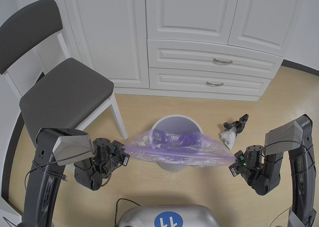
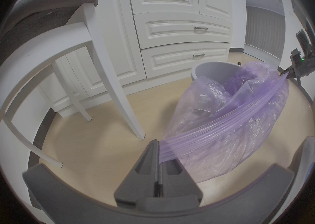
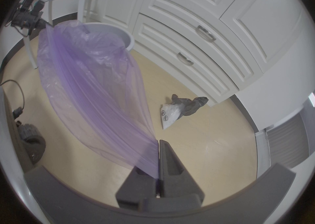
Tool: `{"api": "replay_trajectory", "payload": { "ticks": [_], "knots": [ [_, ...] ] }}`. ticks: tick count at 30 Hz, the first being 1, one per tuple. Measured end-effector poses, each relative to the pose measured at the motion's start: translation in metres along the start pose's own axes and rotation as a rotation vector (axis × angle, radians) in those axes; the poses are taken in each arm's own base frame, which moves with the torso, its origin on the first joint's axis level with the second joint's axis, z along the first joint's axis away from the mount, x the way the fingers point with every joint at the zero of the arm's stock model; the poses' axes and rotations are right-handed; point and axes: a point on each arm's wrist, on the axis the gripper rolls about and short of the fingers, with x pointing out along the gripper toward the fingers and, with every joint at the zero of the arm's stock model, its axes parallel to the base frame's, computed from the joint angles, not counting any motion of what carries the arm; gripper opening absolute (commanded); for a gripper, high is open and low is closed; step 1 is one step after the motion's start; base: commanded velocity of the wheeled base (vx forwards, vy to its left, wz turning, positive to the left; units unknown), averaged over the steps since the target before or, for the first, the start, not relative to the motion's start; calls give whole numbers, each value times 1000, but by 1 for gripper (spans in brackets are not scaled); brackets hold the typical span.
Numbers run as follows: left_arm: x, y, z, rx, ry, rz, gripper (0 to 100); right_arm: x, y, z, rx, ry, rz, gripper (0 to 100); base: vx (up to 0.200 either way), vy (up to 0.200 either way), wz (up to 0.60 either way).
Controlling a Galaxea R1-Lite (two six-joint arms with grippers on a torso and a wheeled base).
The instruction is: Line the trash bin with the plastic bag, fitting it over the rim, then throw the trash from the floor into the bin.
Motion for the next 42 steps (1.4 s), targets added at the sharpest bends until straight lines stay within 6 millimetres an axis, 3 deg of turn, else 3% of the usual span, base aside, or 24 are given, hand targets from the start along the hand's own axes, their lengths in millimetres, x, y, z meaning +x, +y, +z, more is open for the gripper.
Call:
{"api": "replay_trajectory", "payload": {
  "ticks": [14, 20, 24, 30, 42],
  "knots": [
    [17, 1, 3, -43, -47, 60, 0, 11, 4, 19, 92, -51, -86, 0, 0, 0, 0],
    [3, 10, 3, -47, -33, -37, 0, -11, -6, 17, 66, -36, -53, 0, 0, 0, 0],
    [-17, 20, 3, -58, -27, -189, 0, -32, -17, 14, 20, -30, -10, 0, 0, 0, 0],
    [-41, 34, 9, -77, -27, -282, 0, -63, -35, 9, -61, -34, 49, 0, 0, 0, 0],
    [-49, 42, 12, -79, -17, -279, 0, -73, -50, -1, -125, -10, 64, 0, 0, 0, 0]
  ]
}}
